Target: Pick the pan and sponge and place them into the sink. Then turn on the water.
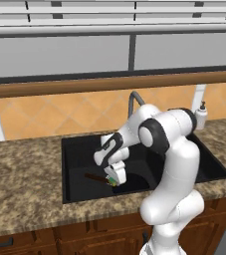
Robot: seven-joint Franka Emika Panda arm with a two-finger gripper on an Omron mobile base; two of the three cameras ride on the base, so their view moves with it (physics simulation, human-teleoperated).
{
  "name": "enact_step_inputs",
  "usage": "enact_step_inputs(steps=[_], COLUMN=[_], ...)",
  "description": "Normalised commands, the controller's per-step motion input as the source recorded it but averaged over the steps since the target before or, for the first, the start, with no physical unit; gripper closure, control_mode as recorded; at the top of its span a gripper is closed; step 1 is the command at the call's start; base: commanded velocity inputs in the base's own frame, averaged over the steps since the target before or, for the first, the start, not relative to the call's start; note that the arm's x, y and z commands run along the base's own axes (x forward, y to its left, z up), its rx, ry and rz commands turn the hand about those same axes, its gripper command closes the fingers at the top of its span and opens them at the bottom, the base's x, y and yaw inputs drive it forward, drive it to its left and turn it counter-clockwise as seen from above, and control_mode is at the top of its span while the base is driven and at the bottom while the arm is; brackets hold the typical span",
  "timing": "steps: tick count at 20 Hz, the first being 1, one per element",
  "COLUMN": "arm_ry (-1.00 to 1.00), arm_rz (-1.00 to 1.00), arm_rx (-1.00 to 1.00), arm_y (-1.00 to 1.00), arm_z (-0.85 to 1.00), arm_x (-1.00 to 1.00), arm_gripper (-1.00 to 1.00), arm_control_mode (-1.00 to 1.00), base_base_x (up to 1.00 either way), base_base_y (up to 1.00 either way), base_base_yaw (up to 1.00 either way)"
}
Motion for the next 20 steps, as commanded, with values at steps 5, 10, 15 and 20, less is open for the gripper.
enact_step_inputs(steps=[5, 10, 15, 20], arm_ry=[-0.1, -0.15, -0.01, 0.0], arm_rz=[0.0, 0.0, 0.0, 0.0], arm_rx=[0.08, 0.07, 0.01, 0.0], arm_y=[0.0, 0.0, 0.0, 0.0], arm_z=[-0.27, -0.18, -0.21, -0.24], arm_x=[0.15, 0.15, 0.36, 0.36], arm_gripper=[1.0, 1.0, 1.0, 1.0], arm_control_mode=[-1.0, -1.0, -1.0, -1.0], base_base_x=[0.0, 0.0, 0.0, 0.0], base_base_y=[0.0, 0.0, 0.0, 0.0], base_base_yaw=[0.0, 0.0, 0.0, 0.0])
